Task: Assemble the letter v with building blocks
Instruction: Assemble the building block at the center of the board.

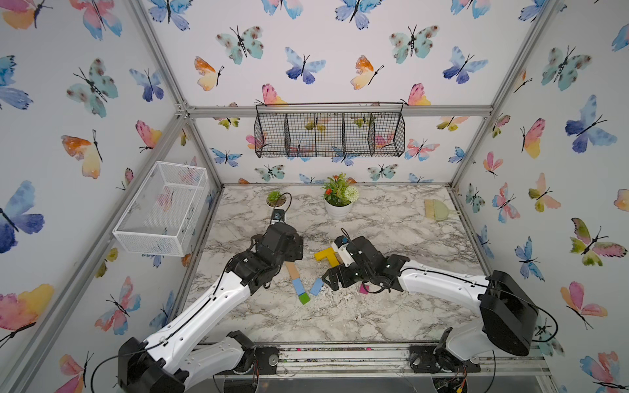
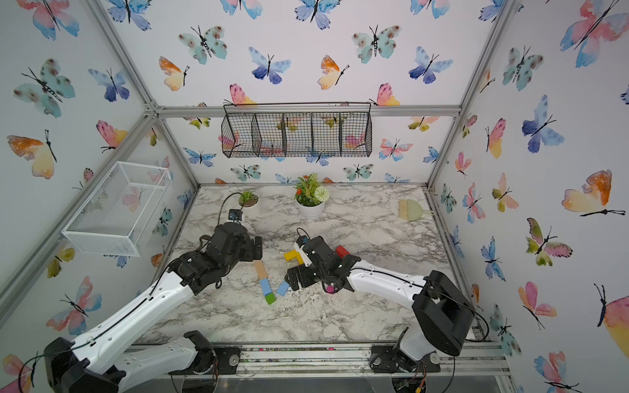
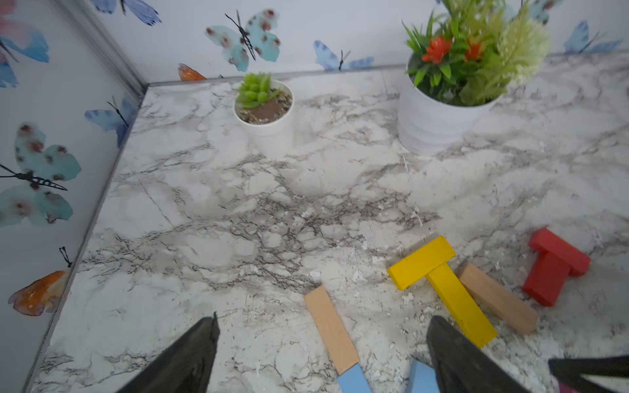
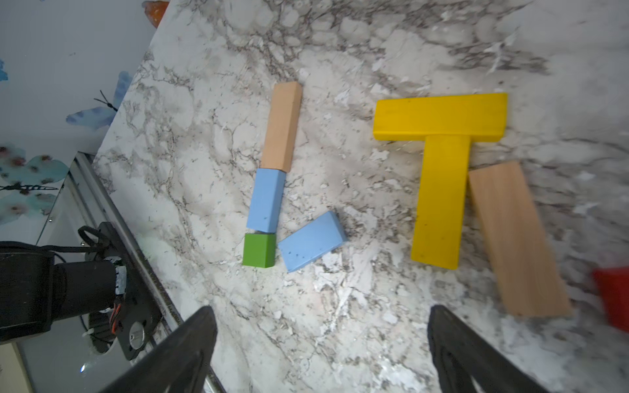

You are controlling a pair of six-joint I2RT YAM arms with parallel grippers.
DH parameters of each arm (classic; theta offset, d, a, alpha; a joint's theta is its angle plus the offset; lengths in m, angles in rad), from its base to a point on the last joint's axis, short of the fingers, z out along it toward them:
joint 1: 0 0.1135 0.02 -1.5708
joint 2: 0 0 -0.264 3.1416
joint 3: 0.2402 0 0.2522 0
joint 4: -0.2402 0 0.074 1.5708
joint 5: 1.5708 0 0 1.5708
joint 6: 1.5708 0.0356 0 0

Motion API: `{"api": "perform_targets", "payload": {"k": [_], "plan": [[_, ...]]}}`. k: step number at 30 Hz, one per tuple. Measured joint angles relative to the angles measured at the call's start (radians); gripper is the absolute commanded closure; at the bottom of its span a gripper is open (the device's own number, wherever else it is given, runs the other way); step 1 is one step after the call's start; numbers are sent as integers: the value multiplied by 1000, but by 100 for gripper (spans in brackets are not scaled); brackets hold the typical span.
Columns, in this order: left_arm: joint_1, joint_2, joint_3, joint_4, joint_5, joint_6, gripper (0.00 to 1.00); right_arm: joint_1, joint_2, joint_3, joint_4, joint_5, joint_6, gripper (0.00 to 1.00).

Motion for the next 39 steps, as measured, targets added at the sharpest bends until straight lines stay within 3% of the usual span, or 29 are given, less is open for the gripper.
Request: {"api": "perform_targets", "payload": {"k": [4, 8, 39], "plan": [[87, -116, -35, 41, -1, -7, 2, 39, 63, 26, 26, -18, 39, 2], [155, -119, -32, 66, 3, -11, 2, 50, 111, 52, 32, -39, 67, 2], [235, -97, -63, 92, 43, -6, 2, 120, 313, 140, 30, -186, 108, 2]]}}
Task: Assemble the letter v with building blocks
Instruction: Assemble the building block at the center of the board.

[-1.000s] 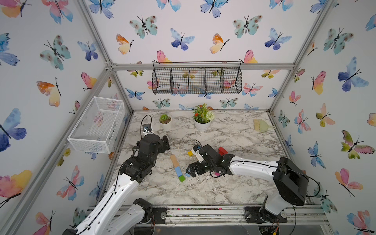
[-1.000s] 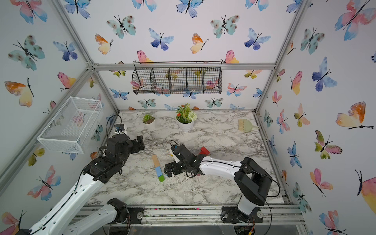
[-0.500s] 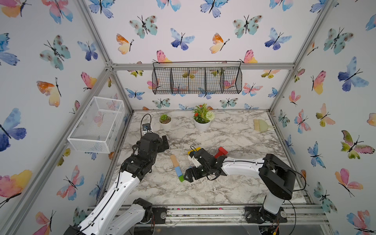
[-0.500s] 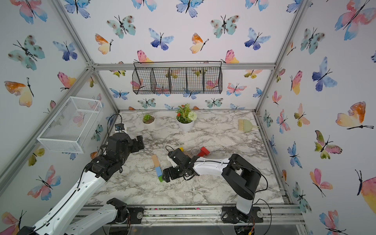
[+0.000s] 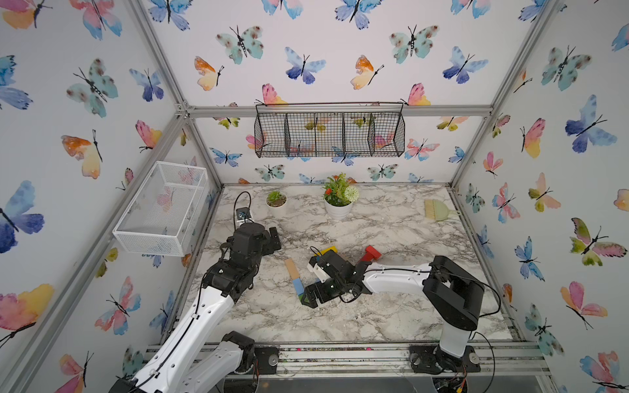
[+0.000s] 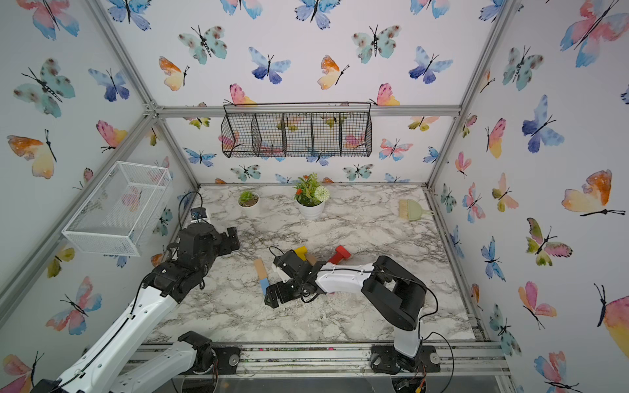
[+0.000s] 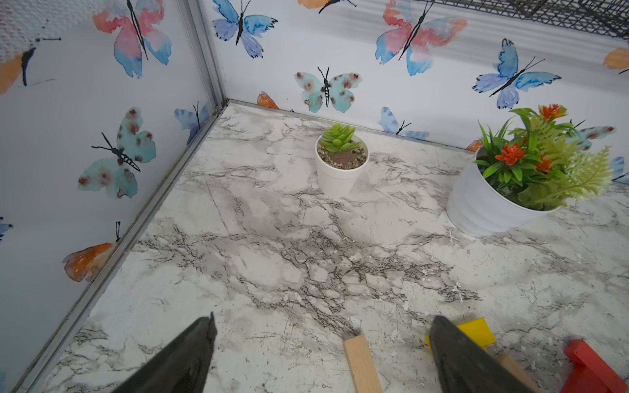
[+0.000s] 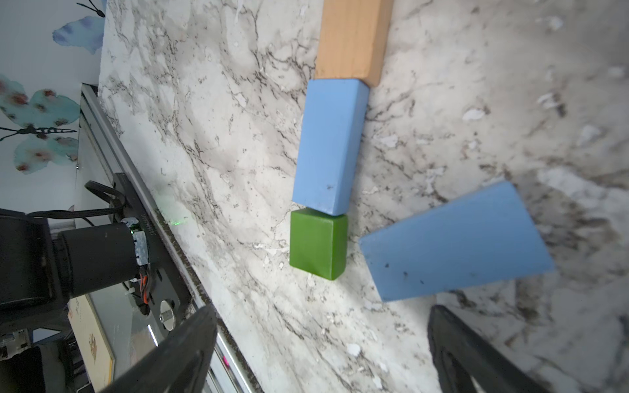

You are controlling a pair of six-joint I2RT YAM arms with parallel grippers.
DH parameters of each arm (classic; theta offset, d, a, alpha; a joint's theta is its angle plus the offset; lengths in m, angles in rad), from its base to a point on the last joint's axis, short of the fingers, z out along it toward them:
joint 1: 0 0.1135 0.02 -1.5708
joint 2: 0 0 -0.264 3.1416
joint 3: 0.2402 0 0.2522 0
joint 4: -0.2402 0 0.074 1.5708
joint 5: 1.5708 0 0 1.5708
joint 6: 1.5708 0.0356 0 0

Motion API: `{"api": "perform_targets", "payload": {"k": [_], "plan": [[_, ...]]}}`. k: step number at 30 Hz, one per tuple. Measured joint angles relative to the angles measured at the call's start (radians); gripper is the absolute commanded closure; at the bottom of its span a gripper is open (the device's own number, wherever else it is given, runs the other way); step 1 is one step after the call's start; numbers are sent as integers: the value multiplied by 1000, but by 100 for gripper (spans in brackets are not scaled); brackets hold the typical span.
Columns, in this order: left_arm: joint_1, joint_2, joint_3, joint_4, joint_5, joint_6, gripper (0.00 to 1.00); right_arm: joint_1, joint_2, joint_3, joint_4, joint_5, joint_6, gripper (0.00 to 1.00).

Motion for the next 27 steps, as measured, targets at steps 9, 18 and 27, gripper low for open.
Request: {"api": "perform_targets", "payload": {"k": [9, 18, 27], "plan": [[3, -7, 0, 4, 2, 4, 2, 9, 37, 41, -5, -18, -4, 2], [10, -7, 0, 5, 6, 10, 2, 17, 33, 48, -35, -13, -31, 1], [22, -7, 0, 10, 27, 11, 2, 4, -63, 124, -160, 93, -117, 1]]}}
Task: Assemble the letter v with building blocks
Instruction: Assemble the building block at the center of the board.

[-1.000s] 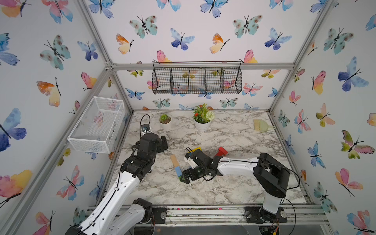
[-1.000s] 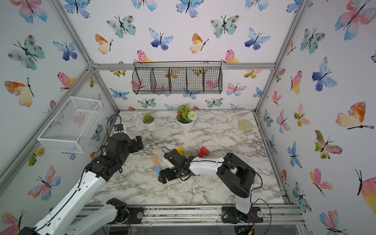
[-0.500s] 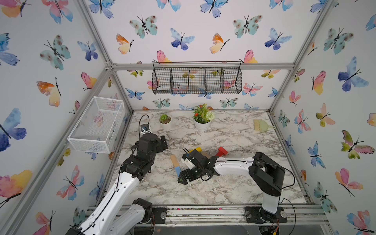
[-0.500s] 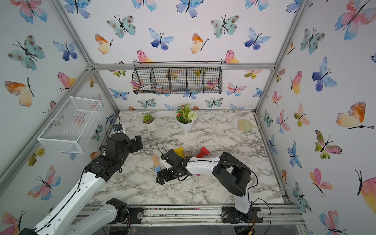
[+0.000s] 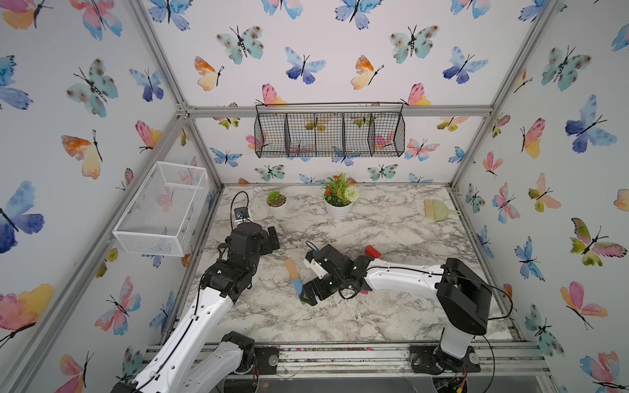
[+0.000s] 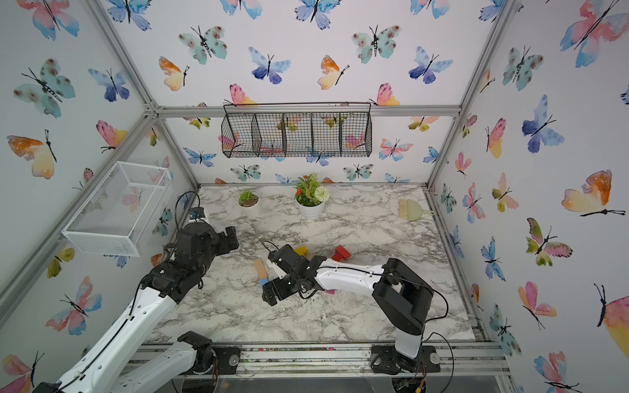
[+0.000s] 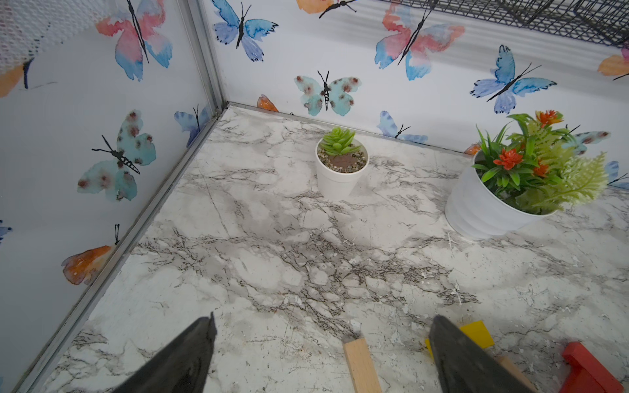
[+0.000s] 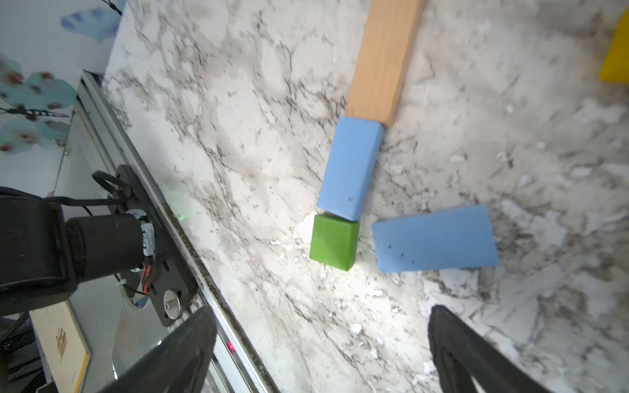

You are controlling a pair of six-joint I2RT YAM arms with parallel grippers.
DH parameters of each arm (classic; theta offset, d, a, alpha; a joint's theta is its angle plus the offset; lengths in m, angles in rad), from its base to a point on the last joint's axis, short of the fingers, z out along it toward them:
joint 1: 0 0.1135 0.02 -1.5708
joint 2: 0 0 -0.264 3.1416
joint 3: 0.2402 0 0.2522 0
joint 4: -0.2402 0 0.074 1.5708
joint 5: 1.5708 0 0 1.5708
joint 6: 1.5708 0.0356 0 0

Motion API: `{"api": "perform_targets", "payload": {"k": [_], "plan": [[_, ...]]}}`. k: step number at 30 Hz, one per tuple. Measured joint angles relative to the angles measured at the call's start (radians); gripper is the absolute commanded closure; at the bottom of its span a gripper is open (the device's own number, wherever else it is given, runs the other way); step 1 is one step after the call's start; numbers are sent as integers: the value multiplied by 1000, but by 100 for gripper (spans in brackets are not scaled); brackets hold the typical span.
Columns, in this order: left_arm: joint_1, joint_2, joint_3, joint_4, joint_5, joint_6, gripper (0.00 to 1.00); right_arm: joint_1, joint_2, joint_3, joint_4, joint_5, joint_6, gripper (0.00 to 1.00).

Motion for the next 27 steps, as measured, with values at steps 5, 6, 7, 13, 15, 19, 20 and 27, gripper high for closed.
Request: {"api": "perform_targets", "payload": {"k": [5, 6, 7, 13, 15, 19, 20, 27], "plan": [[1, 0, 0, 1, 4, 0, 2, -31, 17, 61, -9, 9, -45, 1], [1, 0, 0, 2, 4, 0, 2, -42, 29, 71, -10, 10, -53, 1], [1, 0, 0, 2, 6, 0, 2, -52, 40, 79, -11, 11, -61, 1], [1, 0, -3, 3, 16, 0, 2, -101, 101, 95, -29, 13, -98, 1], [1, 0, -5, 6, 18, 0, 2, -115, 113, 95, -31, 12, -106, 1], [1, 0, -6, 9, 18, 0, 2, -124, 131, 95, -31, 3, -114, 1], [1, 0, -6, 9, 18, 0, 2, -124, 134, 95, -31, -2, -116, 1], [1, 0, -6, 9, 22, 0, 2, -124, 151, 95, -19, -29, -116, 1]]}}
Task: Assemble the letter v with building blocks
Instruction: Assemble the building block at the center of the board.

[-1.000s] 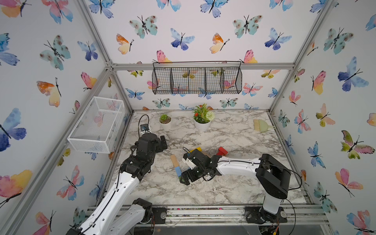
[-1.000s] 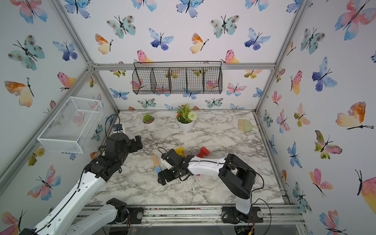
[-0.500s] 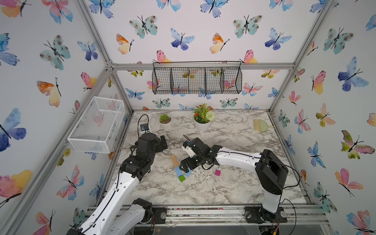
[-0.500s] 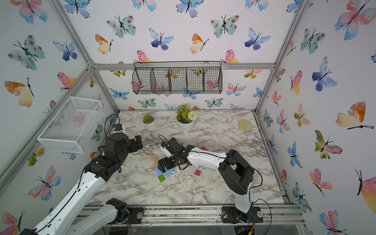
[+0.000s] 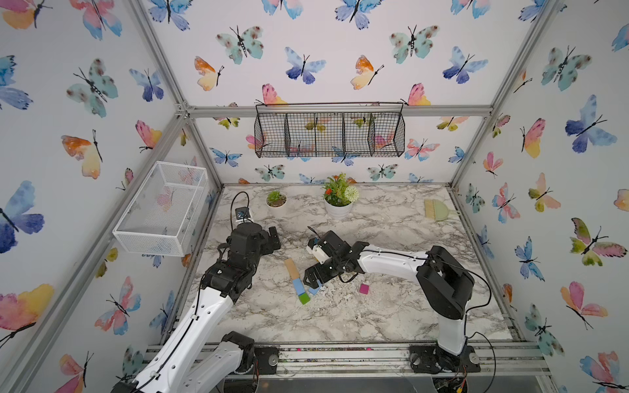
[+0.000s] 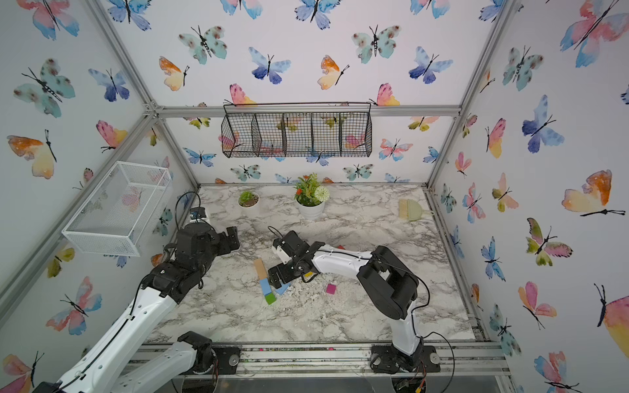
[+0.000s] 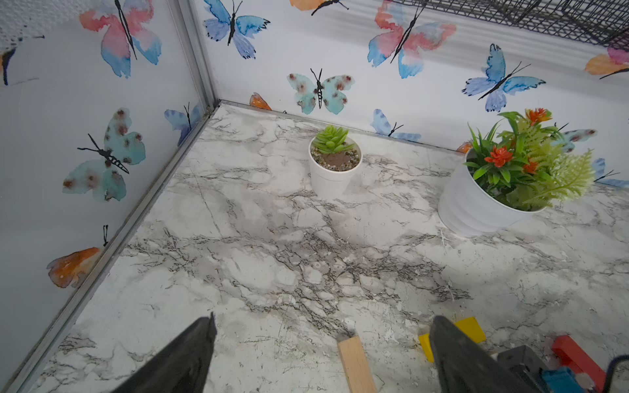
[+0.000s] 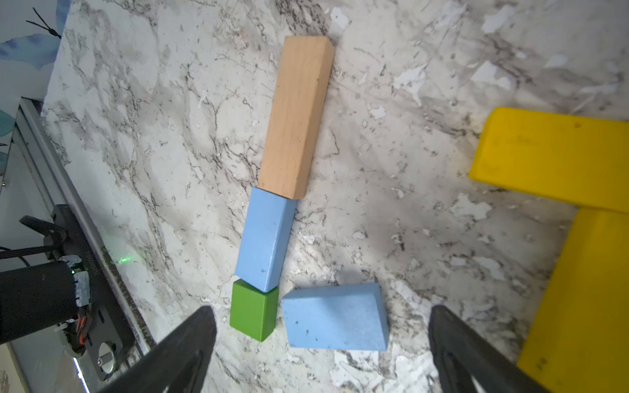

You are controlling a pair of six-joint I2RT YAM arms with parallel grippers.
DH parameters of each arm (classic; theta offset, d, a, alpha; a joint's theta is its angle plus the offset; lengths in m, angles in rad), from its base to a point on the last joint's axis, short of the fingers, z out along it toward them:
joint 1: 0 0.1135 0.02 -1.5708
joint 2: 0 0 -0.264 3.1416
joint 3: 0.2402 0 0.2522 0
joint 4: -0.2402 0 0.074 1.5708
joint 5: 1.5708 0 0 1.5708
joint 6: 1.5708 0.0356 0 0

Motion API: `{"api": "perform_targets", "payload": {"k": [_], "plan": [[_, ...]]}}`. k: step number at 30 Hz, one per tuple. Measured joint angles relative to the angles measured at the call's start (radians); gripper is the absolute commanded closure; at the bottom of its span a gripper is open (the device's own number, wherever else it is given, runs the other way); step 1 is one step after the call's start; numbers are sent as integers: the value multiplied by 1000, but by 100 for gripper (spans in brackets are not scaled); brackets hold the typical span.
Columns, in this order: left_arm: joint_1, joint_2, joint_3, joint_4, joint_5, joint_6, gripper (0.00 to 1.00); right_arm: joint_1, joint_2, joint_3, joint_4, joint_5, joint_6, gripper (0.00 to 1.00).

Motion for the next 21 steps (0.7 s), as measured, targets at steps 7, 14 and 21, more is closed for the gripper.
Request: {"api": "perform_targets", "payload": {"k": [7, 14, 21], "plan": [[0, 2, 0, 0, 1, 0, 2, 0, 24, 0, 20, -28, 0, 1], [0, 2, 0, 0, 4, 0, 2, 0, 29, -6, 33, -52, 5, 1], [4, 4, 0, 0, 5, 0, 2, 1, 29, -22, 44, -72, 7, 1]]}}
